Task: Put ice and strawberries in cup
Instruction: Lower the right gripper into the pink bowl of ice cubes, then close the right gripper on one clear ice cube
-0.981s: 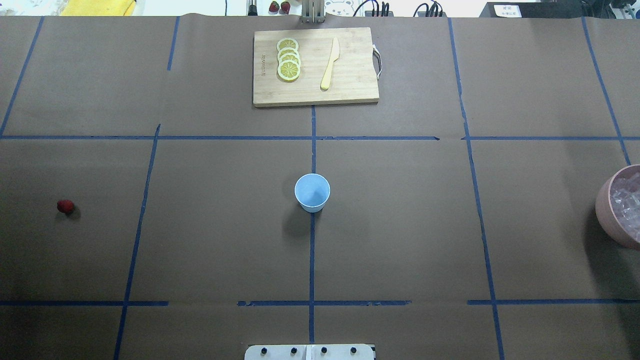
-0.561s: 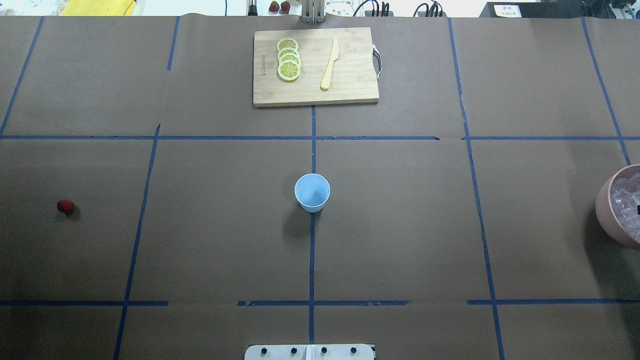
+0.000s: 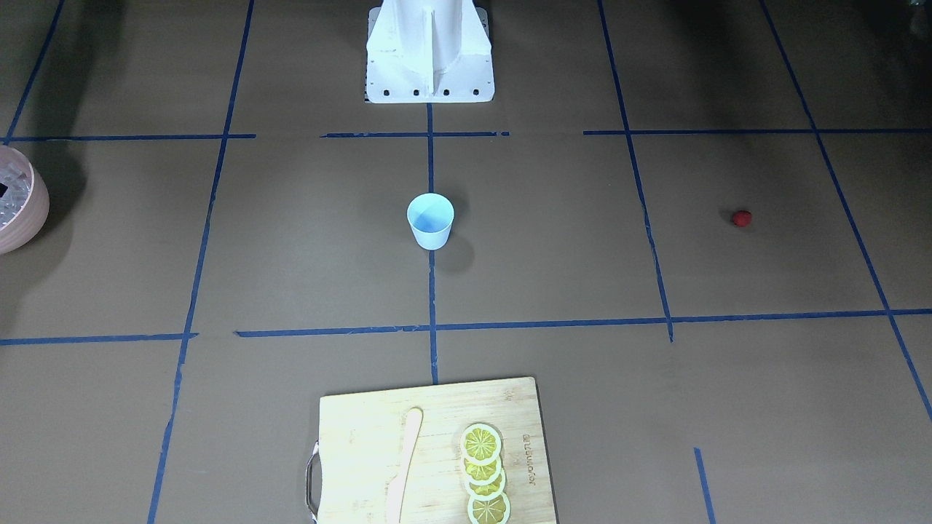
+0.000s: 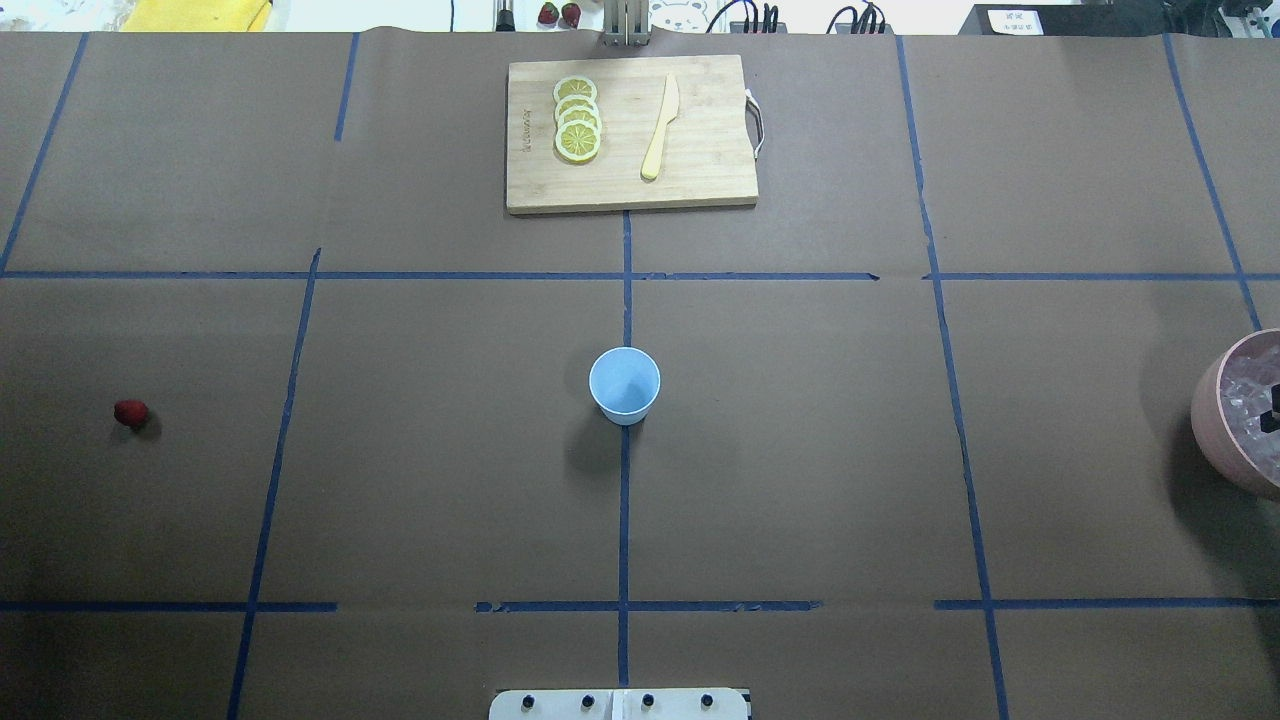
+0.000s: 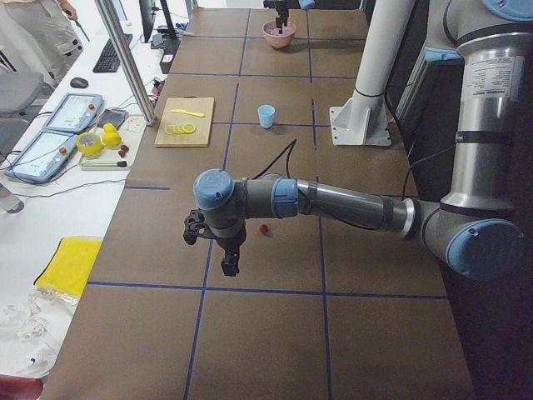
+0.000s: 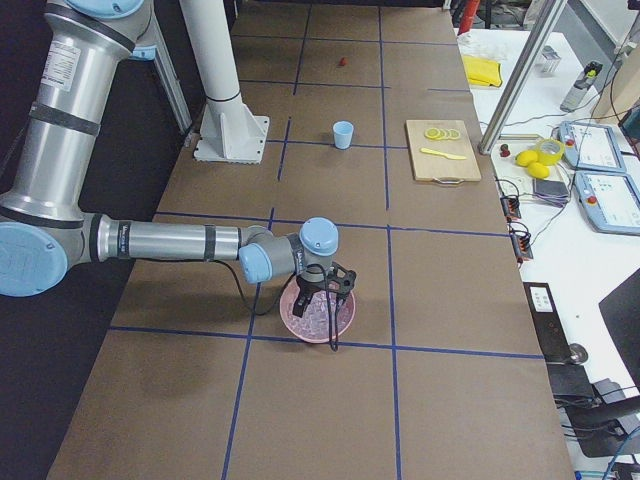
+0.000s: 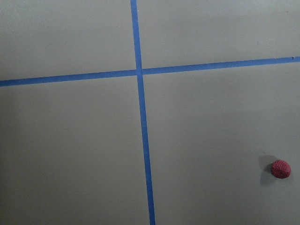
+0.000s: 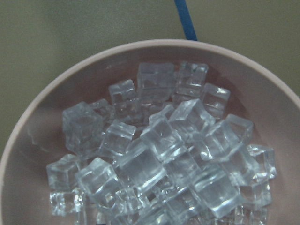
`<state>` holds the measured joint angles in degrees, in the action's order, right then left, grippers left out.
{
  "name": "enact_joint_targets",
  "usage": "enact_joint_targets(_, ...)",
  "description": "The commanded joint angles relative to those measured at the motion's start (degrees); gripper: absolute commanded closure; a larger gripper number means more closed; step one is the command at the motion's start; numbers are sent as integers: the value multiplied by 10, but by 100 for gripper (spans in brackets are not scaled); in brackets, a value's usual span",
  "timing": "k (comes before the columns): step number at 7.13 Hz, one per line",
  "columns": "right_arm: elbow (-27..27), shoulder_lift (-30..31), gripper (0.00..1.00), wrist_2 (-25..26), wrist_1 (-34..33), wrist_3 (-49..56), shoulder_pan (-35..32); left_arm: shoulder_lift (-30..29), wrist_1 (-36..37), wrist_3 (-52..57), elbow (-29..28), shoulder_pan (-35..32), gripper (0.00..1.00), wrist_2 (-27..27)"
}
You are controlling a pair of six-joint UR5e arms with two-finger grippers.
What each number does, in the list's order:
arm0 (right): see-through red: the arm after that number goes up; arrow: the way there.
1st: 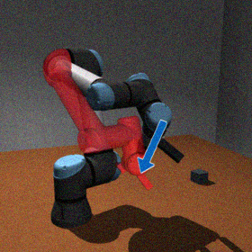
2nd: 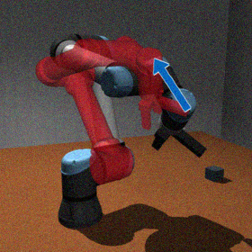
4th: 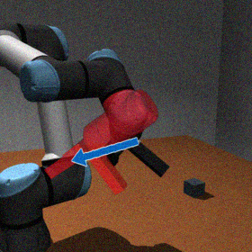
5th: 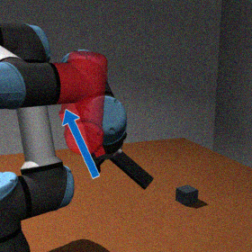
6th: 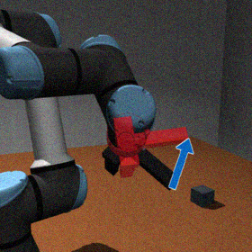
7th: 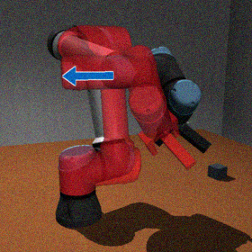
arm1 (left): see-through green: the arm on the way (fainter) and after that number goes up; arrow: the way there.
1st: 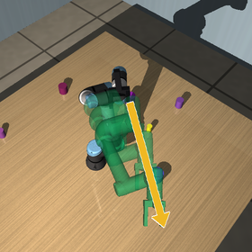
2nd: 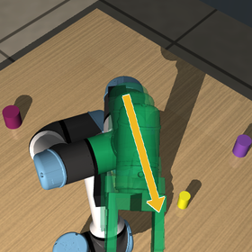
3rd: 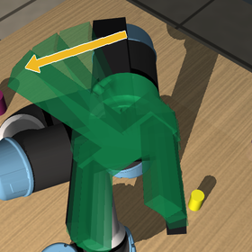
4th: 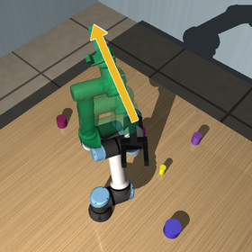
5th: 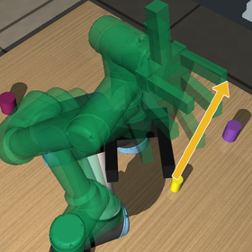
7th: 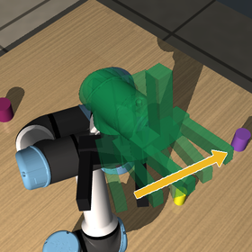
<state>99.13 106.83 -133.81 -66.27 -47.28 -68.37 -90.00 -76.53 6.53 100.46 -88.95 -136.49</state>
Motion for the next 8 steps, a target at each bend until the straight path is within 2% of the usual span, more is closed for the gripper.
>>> enact_joint_targets(1,-13,0,9,-2,52,-47,2,0,0,1,0,0,0,0)
enact_joint_targets(6,-7,12,12,-10,55,-48,1,-1,0,1,-1,0,0,0)
enact_joint_targets(8,-6,15,25,-10,56,-48,1,-1,0,1,-1,0,0,0)
